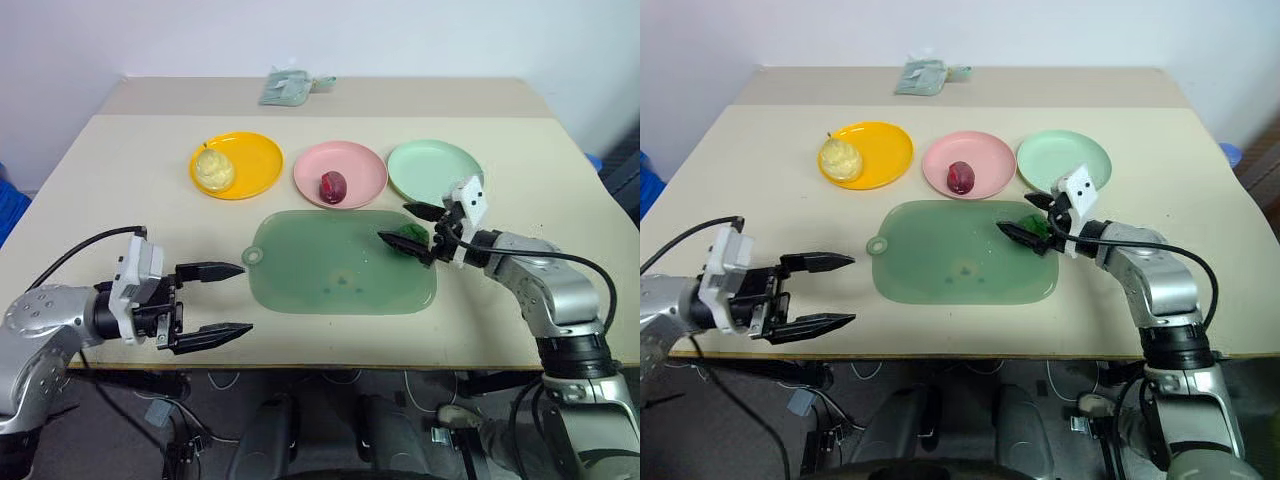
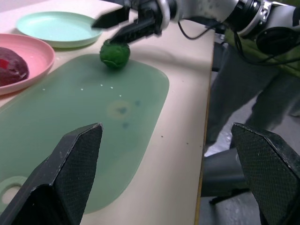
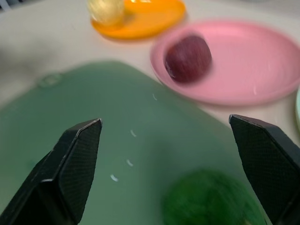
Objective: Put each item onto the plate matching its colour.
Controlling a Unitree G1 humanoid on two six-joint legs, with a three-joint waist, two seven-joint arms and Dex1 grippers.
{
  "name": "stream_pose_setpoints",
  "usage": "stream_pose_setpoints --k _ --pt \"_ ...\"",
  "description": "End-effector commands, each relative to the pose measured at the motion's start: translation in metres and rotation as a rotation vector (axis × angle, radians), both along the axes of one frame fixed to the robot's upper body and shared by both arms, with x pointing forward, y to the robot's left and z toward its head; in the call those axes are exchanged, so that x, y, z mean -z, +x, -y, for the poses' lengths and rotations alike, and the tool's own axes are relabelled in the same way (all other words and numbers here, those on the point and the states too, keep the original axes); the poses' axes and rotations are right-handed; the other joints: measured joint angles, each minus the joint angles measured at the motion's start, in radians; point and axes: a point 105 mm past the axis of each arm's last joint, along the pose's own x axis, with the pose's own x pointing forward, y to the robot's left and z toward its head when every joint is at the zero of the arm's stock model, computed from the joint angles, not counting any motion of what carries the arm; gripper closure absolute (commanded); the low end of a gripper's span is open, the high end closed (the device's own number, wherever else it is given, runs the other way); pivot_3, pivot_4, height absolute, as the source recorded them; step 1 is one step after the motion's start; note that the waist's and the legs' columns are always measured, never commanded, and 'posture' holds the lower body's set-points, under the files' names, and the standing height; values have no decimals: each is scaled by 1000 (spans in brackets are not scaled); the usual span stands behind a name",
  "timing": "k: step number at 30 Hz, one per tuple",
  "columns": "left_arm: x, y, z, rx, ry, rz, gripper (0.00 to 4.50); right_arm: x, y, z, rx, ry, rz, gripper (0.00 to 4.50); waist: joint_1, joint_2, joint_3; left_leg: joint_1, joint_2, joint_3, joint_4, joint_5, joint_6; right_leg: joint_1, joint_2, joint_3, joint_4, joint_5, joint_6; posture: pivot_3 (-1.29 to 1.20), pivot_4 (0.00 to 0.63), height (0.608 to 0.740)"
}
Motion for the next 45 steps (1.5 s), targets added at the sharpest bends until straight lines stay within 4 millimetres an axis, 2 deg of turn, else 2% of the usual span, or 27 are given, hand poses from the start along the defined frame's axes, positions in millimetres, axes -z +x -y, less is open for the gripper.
stream_pose_setpoints --k 1,8,11,12,14,17,19,22,24,27,33,36,39,41,45 --pt "-12 -8 4 -19 0 46 0 0 6 1 -11 2 7 60 0 0 0 0 0 0 0 0 0 0 0 0 0 0 0 0 150 740" --pt "-17 -11 5 -63 5 57 0 16 12 4 -2 4 -51 60 -12 0 0 -1 0 0 0 0 0 0 0 0 0 0 0 0 150 740" --pt "-19 -10 6 -74 -3 66 0 15 12 3 2 18 -49 885 -14 0 0 -1 0 0 0 0 0 -1 1 0 0 0 0 0 150 740" --pt "-20 -10 6 -78 -6 68 0 11 12 1 -2 25 -41 1521 -14 0 0 -1 0 0 0 0 0 -1 1 0 0 0 0 0 150 740" --pt "-20 -9 7 -83 -7 69 0 1 13 -2 -7 38 -14 2259 -14 0 0 -1 0 1 0 0 0 -1 1 0 0 0 0 0 150 740" --pt "-22 -6 7 -104 -20 83 0 -21 18 -7 -7 58 43 2259 -14 0 0 -1 0 1 0 0 0 -1 1 0 0 0 0 0 150 740" --pt "-26 -3 7 -123 -42 98 0 -44 32 -7 24 75 129 2259 -16 1 0 -1 0 1 0 0 0 -1 1 0 0 0 0 0 150 740" --pt "-32 4 8 -161 -63 120 0 -78 66 2 138 98 223 2259 -19 1 0 -1 0 1 0 0 0 -1 2 0 1 0 0 0 150 740" --pt "-32 11 8 -203 -61 140 0 -89 91 15 256 75 265 2259 -19 1 0 0 0 1 0 0 0 -1 2 0 1 0 0 0 150 740" --pt "-34 16 11 -254 -43 184 0 -88 113 30 396 45 268 2259 -15 0 0 -1 0 2 0 0 0 -1 5 -1 1 0 0 0 150 740" --pt "-43 27 9 -418 -96 224 0 -50 119 38 483 2 168 2259 -21 1 1 -1 -1 3 -1 -1 2 0 4 1 -1 1 0 0 150 740" --pt "-47 24 4 -504 -123 252 0 -38 118 44 518 0 129 1314 -25 1 1 -1 0 3 -1 -1 2 -1 4 2 0 1 1 0 150 740" --pt "-41 26 -6 -614 -95 271 0 -42 117 48 520 -3 156 36 -30 2 1 -1 0 3 -1 -1 2 -1 4 2 1 1 0 0 150 740" --pt "-33 29 -12 -669 -78 260 0 -52 115 51 490 24 191 36 -33 2 1 -1 0 3 -1 -1 2 -1 6 1 1 1 0 0 150 740" --pt "-24 33 -10 -641 -57 278 0 -67 108 51 391 60 252 36 -30 2 1 0 0 3 0 -1 2 -1 6 1 1 1 0 0 150 740"
